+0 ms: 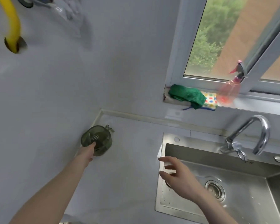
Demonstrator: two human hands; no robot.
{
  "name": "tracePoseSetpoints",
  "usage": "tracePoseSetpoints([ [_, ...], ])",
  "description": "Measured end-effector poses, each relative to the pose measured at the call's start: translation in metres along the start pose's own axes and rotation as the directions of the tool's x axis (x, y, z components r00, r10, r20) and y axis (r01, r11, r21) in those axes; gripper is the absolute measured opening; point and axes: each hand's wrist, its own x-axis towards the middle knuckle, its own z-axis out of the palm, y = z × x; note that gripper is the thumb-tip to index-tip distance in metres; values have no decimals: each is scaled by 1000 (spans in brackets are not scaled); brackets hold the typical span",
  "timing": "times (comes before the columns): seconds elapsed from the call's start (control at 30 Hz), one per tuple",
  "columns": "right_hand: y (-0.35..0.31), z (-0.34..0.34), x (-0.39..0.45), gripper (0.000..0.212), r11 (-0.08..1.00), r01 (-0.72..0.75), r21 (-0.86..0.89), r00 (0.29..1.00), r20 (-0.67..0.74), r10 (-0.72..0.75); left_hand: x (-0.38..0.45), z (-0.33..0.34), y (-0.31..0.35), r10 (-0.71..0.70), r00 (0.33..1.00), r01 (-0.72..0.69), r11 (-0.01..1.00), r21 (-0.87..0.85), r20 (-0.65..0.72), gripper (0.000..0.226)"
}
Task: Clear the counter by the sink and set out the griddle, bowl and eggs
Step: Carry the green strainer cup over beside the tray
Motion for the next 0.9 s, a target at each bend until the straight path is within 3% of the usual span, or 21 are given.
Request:
tracePoseSetpoints([
  [0.17, 2, 7, 13, 32, 999, -50, -9, 998, -40, 50, 23, 10, -1, 104, 995, -101, 984, 148, -9, 55],
  [0.3, 5, 16, 26, 31, 995, -101, 5, 994, -38, 101, 33, 12, 14, 98, 977, -140, 965, 220, 190, 56],
  [0.5, 10, 36, 53, 37, 973, -224, 64, 975, 15, 223, 8, 41, 25, 67, 878, -285, 868, 406, 473, 35],
  [0.63, 44, 55, 70, 55, 944, -317, 91, 947, -22, 320, -24, 74, 8, 32, 811, -355, 821, 448, 584, 40],
  [0.73, 58, 70, 67, 81, 888, -382, 257, 916, -20, 400, -48, 92, -19, -27, 754, -360, 819, 447, 657, 43],
  [0.8, 62, 78, 59, 77, 831, -427, 356, 891, 8, 455, -61, 99, -38, -69, 726, -338, 831, 442, 685, 48],
  [0.9, 72, 87, 46, 46, 759, -479, 441, 862, 76, 500, -77, 99, -66, -84, 730, -258, 885, 387, 678, 34],
])
